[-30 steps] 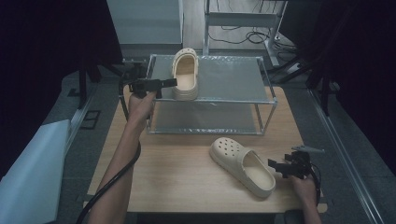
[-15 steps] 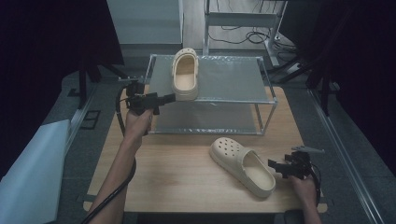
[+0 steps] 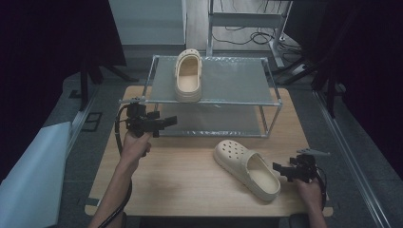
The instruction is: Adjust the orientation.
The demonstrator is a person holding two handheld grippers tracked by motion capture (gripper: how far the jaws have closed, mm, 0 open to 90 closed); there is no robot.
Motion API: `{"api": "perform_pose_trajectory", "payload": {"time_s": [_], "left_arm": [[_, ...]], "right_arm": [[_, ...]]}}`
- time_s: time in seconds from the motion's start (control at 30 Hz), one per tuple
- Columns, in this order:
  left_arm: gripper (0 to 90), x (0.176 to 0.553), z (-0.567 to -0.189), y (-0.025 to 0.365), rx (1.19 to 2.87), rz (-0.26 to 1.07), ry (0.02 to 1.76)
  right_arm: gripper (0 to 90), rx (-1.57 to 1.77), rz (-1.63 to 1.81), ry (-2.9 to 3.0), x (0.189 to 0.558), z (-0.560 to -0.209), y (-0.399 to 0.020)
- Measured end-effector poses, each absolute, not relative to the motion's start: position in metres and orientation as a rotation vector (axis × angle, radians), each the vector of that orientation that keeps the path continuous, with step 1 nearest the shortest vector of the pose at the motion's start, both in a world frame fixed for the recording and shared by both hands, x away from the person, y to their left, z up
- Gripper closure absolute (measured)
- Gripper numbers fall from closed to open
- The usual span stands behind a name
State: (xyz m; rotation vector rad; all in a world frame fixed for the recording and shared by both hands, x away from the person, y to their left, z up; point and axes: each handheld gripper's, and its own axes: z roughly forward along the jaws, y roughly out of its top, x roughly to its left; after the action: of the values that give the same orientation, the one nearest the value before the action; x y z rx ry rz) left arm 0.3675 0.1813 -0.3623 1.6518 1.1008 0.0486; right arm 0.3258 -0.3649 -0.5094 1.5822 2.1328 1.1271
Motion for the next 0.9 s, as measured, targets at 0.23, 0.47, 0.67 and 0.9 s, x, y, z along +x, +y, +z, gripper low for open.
{"api": "perform_pose_trajectory", "payload": {"time_s": [0.23,0.47,0.67,0.9], "left_arm": [[2.4,0.352,-0.38,0.181,1.685,0.033,1.078],[0.7,0.333,-0.403,0.178,1.71,0.037,1.072],[0.0,0.319,-0.422,0.175,1.726,0.069,1.071],[0.0,0.307,-0.448,0.179,1.731,0.12,1.108]], "right_arm": [[7.9,1.577,1.124,2.14,0.326,-0.51,-0.364],[7.9,1.574,1.121,2.141,0.325,-0.51,-0.364],[7.9,1.578,1.116,2.141,0.324,-0.509,-0.364],[7.9,1.579,1.112,2.138,0.323,-0.508,-0.363]]}}
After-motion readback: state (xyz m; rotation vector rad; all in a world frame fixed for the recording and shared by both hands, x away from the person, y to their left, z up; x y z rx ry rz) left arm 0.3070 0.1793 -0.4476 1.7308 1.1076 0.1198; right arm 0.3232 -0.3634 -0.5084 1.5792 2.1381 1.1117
